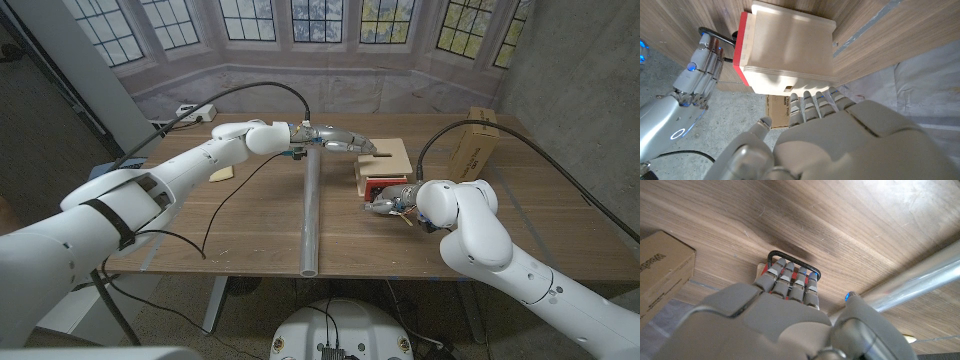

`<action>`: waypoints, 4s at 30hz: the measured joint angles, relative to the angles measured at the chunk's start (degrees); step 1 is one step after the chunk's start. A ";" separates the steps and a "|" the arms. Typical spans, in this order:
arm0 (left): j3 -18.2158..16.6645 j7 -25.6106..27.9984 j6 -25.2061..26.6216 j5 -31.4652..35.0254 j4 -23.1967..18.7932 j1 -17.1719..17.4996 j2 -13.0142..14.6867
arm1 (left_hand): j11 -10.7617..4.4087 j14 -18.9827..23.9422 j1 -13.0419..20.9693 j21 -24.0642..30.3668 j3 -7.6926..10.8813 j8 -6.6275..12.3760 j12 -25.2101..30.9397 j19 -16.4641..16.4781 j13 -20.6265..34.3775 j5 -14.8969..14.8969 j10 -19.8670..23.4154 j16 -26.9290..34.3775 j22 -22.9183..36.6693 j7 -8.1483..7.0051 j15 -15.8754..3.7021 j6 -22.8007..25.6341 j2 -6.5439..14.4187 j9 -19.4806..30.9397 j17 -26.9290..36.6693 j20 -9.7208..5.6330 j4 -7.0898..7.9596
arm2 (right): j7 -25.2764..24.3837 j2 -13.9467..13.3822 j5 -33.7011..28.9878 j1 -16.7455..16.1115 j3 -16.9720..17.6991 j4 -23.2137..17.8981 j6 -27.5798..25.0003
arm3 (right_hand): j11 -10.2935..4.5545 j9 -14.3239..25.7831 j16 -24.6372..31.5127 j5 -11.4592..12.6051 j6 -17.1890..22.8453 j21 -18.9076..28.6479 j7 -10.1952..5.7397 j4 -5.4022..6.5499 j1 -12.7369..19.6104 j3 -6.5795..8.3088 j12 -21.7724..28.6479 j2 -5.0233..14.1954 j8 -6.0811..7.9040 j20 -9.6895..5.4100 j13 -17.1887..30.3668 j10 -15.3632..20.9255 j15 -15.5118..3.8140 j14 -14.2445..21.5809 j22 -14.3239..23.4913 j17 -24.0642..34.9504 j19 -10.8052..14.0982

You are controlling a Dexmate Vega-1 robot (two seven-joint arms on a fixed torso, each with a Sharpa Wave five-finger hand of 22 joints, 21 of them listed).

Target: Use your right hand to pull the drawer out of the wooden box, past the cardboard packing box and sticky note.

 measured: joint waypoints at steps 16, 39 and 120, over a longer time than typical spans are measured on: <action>-0.16 -1.17 1.68 -0.14 -2.03 0.74 0.62 | -0.26 0.84 0.00 0.00 -0.39 0.00 0.01 -0.03 0.00 0.00 0.25 0.00 -0.01 0.00 -0.20 0.00 0.00 0.00 0.01 -0.03 0.08 | -0.35 -1.25 1.36 0.25 -0.29 -0.88 -0.78 | 0.31 -0.01 0.00 0.00 -0.01 0.00 0.00 0.00 0.00 0.00 -0.01 0.00 0.00 0.22 -0.01 0.31 0.00 0.00 0.00 0.00 0.21; 0.03 -5.59 6.87 -0.15 -5.41 1.48 1.74 | -0.43 1.74 -0.47 -0.15 -1.35 0.00 -0.60 -0.21 -0.17 0.00 1.02 -0.06 0.02 0.41 0.31 0.40 0.01 0.00 -0.16 -0.21 0.08 | -0.80 -3.48 3.37 1.26 -1.10 -2.25 -1.96 | 0.42 -0.02 0.00 0.00 -0.01 0.00 -0.01 -0.09 0.00 0.40 0.01 0.00 0.00 -0.11 0.37 0.42 0.00 -0.01 0.00 0.00 0.52; 1.05 -7.02 6.58 -2.16 -1.82 1.18 1.56 | -0.38 2.25 -0.46 0.04 -2.99 -0.46 -1.13 -0.93 -0.19 0.22 1.00 -0.65 -0.02 0.19 0.22 0.18 0.01 0.00 -0.14 -0.94 0.15 | 10.95 -5.62 -1.86 1.81 -3.09 -4.92 -8.63 | 0.24 0.00 -0.14 0.00 0.82 0.02 -0.22 -0.48 -0.67 0.79 -0.22 -0.23 0.23 -0.20 0.66 0.86 -0.08 0.49 -0.16 0.27 0.59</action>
